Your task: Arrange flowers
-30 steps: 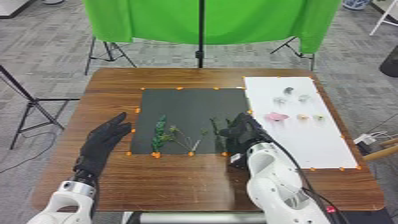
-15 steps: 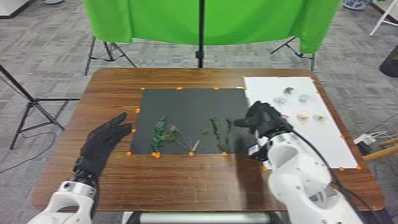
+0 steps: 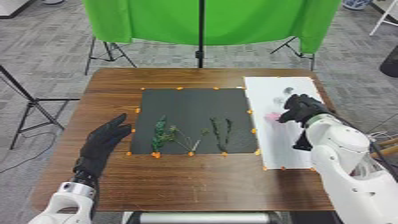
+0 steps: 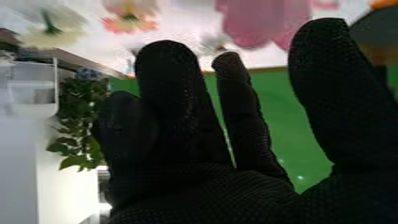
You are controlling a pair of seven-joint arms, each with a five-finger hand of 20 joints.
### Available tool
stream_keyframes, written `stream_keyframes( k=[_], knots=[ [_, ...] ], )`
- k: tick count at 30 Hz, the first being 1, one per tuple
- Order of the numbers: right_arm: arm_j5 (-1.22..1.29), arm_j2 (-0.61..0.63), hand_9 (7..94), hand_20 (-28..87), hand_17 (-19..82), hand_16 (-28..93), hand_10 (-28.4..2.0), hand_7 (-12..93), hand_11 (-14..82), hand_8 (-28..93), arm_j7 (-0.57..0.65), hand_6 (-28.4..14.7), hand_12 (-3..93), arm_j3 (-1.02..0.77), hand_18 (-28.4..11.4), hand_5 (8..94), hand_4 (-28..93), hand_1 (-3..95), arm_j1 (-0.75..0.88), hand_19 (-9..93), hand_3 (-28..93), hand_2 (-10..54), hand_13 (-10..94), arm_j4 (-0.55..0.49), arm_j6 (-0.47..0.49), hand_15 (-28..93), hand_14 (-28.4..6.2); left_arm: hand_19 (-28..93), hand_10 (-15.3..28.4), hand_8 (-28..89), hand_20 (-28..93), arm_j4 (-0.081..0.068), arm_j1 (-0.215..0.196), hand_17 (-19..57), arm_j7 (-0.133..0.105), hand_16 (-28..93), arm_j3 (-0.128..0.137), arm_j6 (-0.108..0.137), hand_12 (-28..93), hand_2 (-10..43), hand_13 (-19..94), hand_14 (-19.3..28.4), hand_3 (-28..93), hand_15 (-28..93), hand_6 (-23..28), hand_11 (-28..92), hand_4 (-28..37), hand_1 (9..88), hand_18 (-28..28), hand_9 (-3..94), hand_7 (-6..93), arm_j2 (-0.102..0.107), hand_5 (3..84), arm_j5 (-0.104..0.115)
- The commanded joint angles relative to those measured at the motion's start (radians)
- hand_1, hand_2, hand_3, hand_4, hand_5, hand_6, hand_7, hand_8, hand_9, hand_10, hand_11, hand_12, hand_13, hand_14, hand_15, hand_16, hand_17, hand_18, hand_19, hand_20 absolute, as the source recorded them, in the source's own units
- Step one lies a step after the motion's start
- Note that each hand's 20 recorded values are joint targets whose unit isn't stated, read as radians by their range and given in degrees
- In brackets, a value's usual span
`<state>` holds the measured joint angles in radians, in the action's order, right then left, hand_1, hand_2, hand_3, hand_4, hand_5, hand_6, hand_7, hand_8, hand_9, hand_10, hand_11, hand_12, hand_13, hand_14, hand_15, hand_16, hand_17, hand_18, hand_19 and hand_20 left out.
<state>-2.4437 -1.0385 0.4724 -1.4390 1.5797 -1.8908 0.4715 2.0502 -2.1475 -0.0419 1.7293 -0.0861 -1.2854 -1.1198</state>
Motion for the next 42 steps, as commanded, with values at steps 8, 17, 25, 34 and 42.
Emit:
stream_keyframes(
  k=[8,17,25,34,42],
  knots=[
    [-0.116,-0.011,66.2,58,57,30,-14.5,18,18.4,-8,-0.107,1.0,21.8,0.110,-14.1,56.4,-15,45.6,0.055,93,66,-9.5,78,0.119,-0.280,70,-5.9,3,12.5,-4,21,-0.005,-0.012,3.4,-0.021,6,-0.005,0.036,15,-3.6,33,15.6,65,9,2.7,12,-23.2,20.3,13.6,43.3,3.9,0.000,42.1,0.014],
    [-0.121,0.034,90.8,62,64,30,-9.5,23,8.3,9,-0.138,1.5,39.6,0.149,-12.0,78.6,-15,63.8,-0.002,93,51,-9.5,88,0.150,-0.496,66,-1.9,2,12.1,-5,20,-0.001,-0.022,5.3,-0.161,5,-0.017,0.253,15,-3.0,31,14.3,65,8,2.6,12,-24.2,20.0,11.9,42.7,4.7,0.011,42.1,0.125],
    [-0.009,0.041,92.2,63,66,31,-9.2,22,8.3,10,-0.201,1.2,39.9,0.325,-11.6,80.2,-15,63.8,-0.271,93,53,-9.5,90,0.068,-0.506,65,-0.9,1,12.7,-5,19,0.003,-0.047,5.5,-0.123,3,0.033,0.204,14,-2.2,31,13.9,67,8,3.0,12,-27.8,16.9,10.7,43.1,4.4,0.011,42.2,0.151],
    [-0.007,-0.220,91.9,64,66,32,-8.6,22,7.7,10,-0.420,1.8,39.8,0.628,-11.2,79.9,-15,63.4,-0.527,93,53,-9.5,90,0.238,-0.425,66,-0.3,1,13.6,-6,18,0.006,-0.025,5.4,-0.056,2,0.031,0.229,14,9.9,32,14.0,62,9,4.5,12,-28.2,15.7,10.5,45.8,3.2,0.029,44.4,0.153],
    [-0.120,-0.380,90.2,65,66,32,-7.9,22,6.8,9,-0.508,3.3,38.1,0.722,-10.8,77.4,-10,64.5,-0.533,93,46,-9.5,89,0.351,-0.348,67,-0.5,2,15.4,-6,18,0.009,-0.013,6.3,-0.049,2,0.013,0.249,13,22.9,34,14.5,53,10,7.7,12,-28.3,19.2,10.4,50.3,2.3,0.043,46.1,0.160]
  ],
)
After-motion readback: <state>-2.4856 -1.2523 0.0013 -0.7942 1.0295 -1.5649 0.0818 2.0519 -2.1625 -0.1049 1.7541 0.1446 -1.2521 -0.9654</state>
